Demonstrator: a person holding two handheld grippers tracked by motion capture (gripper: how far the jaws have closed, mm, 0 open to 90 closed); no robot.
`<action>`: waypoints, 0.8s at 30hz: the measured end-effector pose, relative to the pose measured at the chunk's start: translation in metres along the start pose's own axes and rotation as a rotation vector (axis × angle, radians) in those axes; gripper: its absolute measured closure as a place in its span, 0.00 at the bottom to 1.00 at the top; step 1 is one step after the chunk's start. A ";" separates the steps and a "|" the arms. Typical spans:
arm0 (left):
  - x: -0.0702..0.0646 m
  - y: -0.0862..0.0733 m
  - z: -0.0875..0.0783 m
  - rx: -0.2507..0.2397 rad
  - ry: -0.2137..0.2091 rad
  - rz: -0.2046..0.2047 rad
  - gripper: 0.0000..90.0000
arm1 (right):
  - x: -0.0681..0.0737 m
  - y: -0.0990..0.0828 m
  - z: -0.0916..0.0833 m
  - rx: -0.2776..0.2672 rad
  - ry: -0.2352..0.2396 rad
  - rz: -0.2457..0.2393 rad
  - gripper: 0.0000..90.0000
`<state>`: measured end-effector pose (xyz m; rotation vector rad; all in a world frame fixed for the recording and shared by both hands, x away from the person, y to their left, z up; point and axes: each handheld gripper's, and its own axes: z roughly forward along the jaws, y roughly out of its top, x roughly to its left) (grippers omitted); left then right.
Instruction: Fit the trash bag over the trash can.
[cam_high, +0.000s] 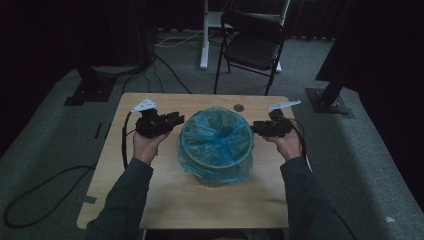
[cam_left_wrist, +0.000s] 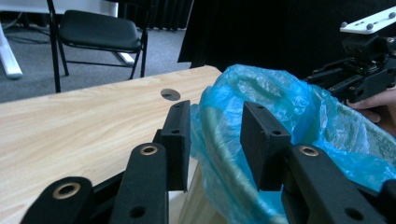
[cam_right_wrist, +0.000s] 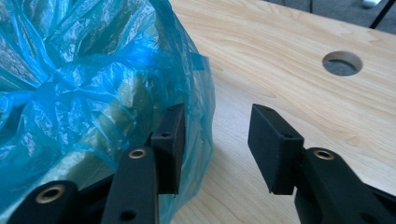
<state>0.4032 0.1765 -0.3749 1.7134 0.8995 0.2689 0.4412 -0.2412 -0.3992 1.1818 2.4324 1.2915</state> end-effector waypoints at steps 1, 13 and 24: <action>-0.002 0.002 0.000 -0.001 0.000 0.009 0.69 | 0.001 -0.001 -0.001 -0.006 -0.010 0.000 0.60; -0.024 0.022 0.014 0.016 -0.050 0.089 0.66 | 0.001 -0.008 -0.020 -0.098 -0.058 0.028 0.53; -0.038 0.030 0.029 0.051 -0.075 0.131 0.66 | -0.001 -0.012 -0.035 -0.200 -0.035 0.057 0.50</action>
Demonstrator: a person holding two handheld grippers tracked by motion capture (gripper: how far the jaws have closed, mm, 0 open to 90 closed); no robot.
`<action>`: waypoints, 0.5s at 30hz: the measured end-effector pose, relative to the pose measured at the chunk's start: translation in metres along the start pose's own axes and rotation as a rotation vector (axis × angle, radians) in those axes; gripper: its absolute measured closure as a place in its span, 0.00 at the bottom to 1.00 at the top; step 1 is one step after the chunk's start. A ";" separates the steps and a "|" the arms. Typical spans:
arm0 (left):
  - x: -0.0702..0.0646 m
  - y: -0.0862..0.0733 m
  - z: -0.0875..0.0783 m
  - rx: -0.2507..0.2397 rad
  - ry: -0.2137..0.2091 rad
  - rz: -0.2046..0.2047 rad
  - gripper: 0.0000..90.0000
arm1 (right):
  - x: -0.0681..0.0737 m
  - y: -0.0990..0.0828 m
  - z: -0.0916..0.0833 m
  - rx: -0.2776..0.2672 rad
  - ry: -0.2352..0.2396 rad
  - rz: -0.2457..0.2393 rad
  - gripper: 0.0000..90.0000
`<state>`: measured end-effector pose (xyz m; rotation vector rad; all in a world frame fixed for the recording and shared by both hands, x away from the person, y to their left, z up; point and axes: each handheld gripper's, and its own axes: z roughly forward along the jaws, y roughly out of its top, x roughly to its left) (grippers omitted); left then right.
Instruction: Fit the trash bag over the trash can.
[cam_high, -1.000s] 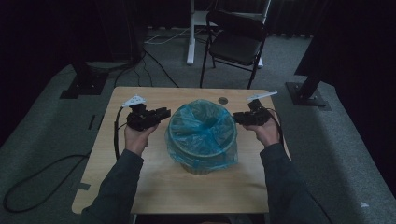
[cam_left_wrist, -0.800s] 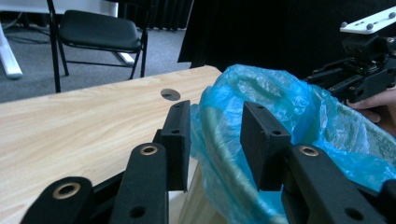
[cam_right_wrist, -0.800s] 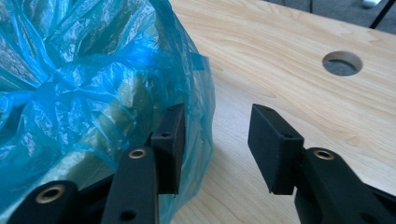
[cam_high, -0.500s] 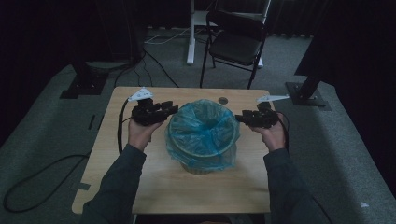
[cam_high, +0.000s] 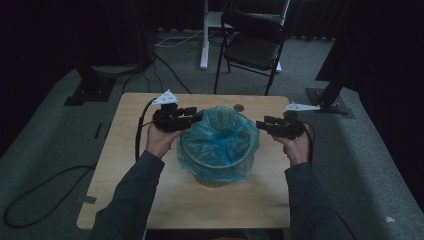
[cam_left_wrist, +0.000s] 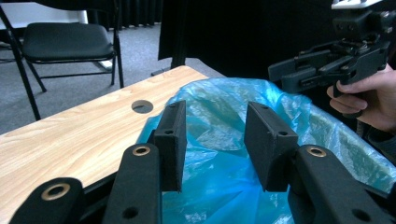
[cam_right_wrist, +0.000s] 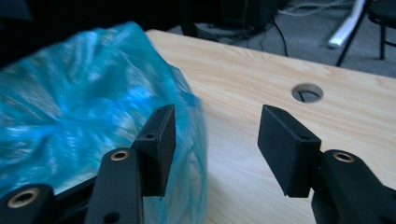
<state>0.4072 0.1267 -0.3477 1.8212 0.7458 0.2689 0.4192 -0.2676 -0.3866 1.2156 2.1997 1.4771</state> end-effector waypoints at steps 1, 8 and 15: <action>-0.001 0.000 0.002 0.004 -0.003 0.002 0.66 | 0.001 0.001 -0.001 -0.007 -0.001 0.002 0.50; -0.005 0.000 0.009 0.026 -0.015 0.015 0.66 | 0.004 0.008 -0.003 0.001 0.006 -0.034 0.51; -0.014 0.008 0.016 0.055 -0.030 0.056 0.66 | 0.009 -0.005 0.001 0.054 0.015 -0.058 0.51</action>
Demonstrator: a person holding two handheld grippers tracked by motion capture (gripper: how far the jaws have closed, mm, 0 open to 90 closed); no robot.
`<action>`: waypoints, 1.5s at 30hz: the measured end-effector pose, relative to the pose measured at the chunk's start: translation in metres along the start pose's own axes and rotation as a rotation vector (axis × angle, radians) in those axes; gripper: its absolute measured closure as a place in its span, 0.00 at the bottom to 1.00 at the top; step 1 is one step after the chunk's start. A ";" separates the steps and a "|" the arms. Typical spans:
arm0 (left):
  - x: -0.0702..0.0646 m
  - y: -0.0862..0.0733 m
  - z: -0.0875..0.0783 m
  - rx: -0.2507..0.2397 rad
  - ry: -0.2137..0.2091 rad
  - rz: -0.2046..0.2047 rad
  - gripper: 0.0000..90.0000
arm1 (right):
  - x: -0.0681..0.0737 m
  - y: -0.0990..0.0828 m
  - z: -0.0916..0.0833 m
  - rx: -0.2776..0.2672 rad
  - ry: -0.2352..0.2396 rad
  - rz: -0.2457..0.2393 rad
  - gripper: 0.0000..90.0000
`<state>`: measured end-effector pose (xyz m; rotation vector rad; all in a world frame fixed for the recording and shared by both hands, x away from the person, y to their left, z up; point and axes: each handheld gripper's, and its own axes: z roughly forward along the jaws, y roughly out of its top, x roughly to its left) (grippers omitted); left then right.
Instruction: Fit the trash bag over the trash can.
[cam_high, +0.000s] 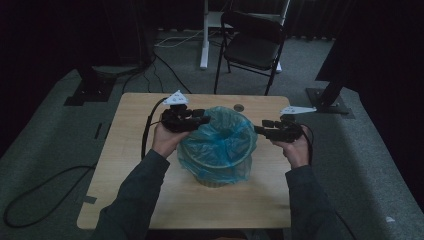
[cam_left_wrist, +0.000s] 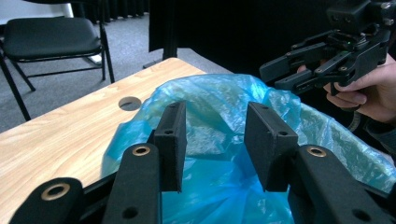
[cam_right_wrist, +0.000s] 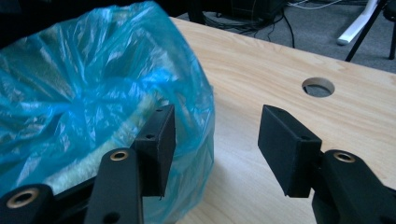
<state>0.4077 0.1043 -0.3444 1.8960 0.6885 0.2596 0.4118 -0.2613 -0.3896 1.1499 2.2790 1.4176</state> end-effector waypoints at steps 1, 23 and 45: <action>-0.001 0.001 0.001 0.005 -0.003 0.007 0.66 | 0.001 -0.002 0.000 0.003 0.002 -0.001 0.51; -0.024 0.019 0.032 0.174 -0.049 0.166 0.66 | 0.001 -0.017 -0.006 -0.005 0.011 0.016 0.51; -0.038 0.029 0.055 0.275 -0.064 0.259 0.66 | -0.003 -0.021 -0.005 0.002 0.013 0.028 0.51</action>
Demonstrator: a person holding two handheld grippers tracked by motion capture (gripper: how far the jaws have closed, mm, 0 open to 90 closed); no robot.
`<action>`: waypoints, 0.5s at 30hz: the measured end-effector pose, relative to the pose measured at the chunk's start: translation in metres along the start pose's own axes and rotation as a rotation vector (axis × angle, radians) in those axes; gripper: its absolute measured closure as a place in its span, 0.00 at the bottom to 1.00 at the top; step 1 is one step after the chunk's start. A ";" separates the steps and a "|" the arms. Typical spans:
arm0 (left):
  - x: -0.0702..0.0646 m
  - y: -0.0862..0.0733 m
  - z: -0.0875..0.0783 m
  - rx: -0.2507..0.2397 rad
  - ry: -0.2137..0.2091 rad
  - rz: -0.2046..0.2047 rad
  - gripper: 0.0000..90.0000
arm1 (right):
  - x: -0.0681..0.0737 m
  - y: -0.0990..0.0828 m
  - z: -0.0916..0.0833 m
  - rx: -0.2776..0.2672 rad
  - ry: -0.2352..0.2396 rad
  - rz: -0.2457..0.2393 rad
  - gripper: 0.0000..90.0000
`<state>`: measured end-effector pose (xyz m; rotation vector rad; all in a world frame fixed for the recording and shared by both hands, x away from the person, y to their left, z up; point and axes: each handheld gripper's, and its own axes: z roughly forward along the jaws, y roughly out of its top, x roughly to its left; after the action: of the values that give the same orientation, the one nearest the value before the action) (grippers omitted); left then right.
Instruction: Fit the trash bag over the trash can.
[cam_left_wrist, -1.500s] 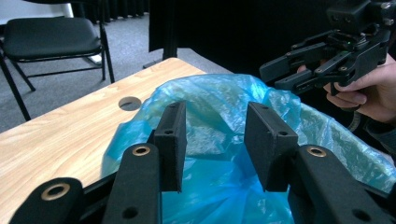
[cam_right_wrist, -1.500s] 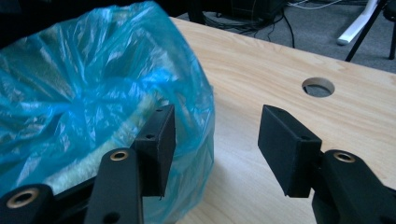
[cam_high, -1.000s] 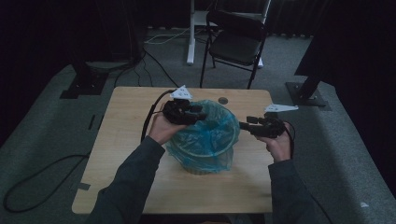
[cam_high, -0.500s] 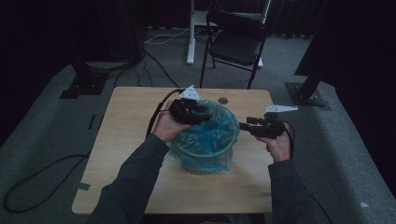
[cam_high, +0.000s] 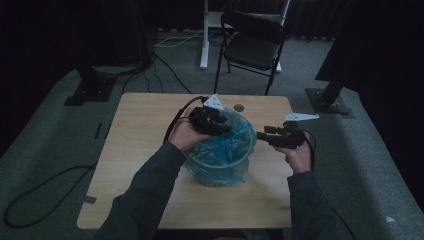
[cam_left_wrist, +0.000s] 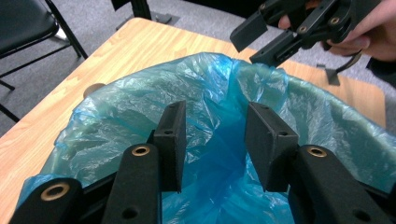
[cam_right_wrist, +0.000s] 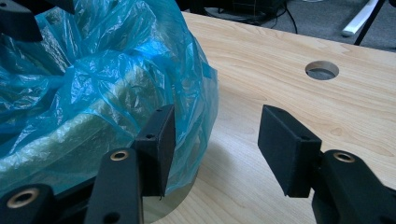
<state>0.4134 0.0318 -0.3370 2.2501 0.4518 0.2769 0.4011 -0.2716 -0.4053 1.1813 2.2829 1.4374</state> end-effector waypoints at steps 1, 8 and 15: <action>0.000 0.000 0.001 0.006 -0.002 0.002 0.65 | 0.000 0.000 0.000 0.000 0.000 0.000 0.51; -0.001 0.000 0.009 0.043 0.002 0.011 0.64 | -0.001 -0.001 0.000 0.002 -0.001 0.007 0.51; -0.001 0.000 0.014 0.069 0.007 0.024 0.64 | -0.002 -0.002 0.000 0.004 0.000 0.005 0.51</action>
<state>0.4172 0.0222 -0.3463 2.3235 0.4449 0.2860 0.4018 -0.2734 -0.4072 1.1889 2.2851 1.4357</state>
